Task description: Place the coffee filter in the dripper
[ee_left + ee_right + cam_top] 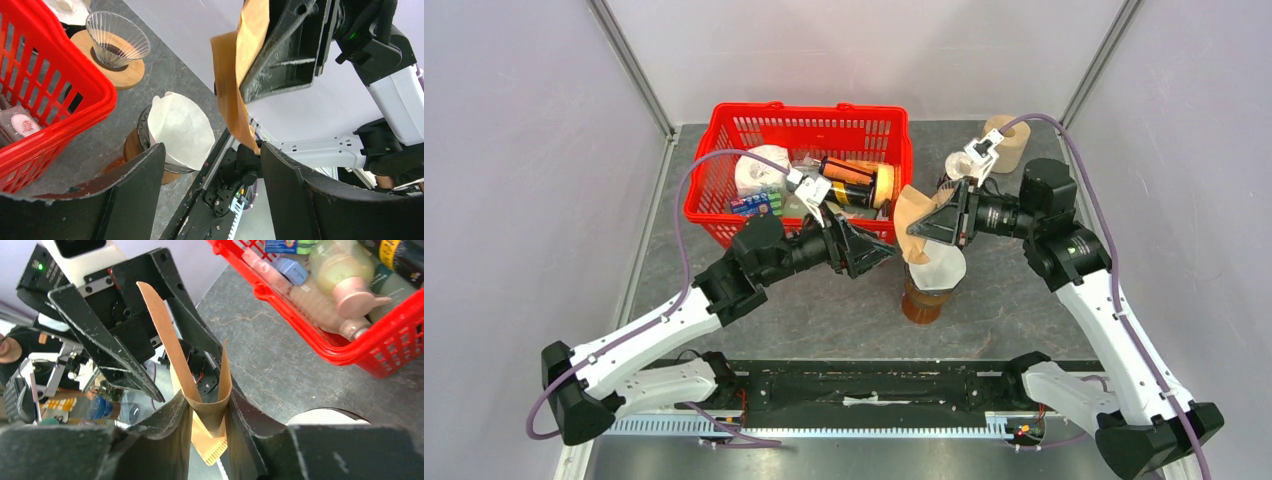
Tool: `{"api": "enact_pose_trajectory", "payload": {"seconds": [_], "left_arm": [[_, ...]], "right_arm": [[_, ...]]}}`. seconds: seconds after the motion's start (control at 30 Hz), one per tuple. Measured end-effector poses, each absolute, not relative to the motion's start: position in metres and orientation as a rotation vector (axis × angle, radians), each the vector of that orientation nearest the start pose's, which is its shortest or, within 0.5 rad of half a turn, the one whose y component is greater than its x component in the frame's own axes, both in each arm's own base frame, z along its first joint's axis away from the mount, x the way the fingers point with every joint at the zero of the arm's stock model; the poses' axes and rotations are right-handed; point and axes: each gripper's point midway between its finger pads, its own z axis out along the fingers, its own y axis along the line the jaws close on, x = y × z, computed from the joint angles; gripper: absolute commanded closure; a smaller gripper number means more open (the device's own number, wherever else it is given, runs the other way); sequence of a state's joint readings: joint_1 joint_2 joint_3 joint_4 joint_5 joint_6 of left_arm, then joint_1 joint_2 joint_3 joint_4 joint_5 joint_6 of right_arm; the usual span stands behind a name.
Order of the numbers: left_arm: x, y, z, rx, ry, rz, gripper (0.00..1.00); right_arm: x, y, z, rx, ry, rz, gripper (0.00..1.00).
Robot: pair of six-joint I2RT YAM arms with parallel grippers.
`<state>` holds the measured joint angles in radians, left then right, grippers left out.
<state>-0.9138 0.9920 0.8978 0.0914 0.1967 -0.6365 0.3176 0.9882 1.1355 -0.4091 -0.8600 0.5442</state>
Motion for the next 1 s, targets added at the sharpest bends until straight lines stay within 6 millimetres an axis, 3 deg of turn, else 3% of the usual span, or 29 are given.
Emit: {"api": "enact_pose_trajectory", "payload": {"seconds": [0.47, 0.73, 0.8, 0.87, 1.0], "left_arm": [[0.187, -0.334, 0.373, 0.382, 1.632, -1.352, 0.35], [0.192, -0.335, 0.371, 0.387, 1.642, -1.318, 0.96], [0.192, -0.335, 0.369, 0.396, 1.648, -1.314, 0.98], [0.192, -0.335, 0.368, 0.399, 1.65, -1.311, 0.98], [0.2, -0.329, 0.359, 0.35, 1.698, -1.25, 0.98]], "right_arm": [[0.188, 0.254, 0.327, -0.614, 1.975, 1.415, 0.65], [0.187, 0.256, 0.326, -0.637, 1.974, 1.413, 0.63], [0.188, 0.257, 0.326, -0.636, 1.974, 1.411, 0.52], [0.192, 0.258, 0.326, -0.633, 1.98, 1.403, 0.32], [0.203, 0.257, 0.325, -0.622, 1.996, 1.341, 0.11]]}}
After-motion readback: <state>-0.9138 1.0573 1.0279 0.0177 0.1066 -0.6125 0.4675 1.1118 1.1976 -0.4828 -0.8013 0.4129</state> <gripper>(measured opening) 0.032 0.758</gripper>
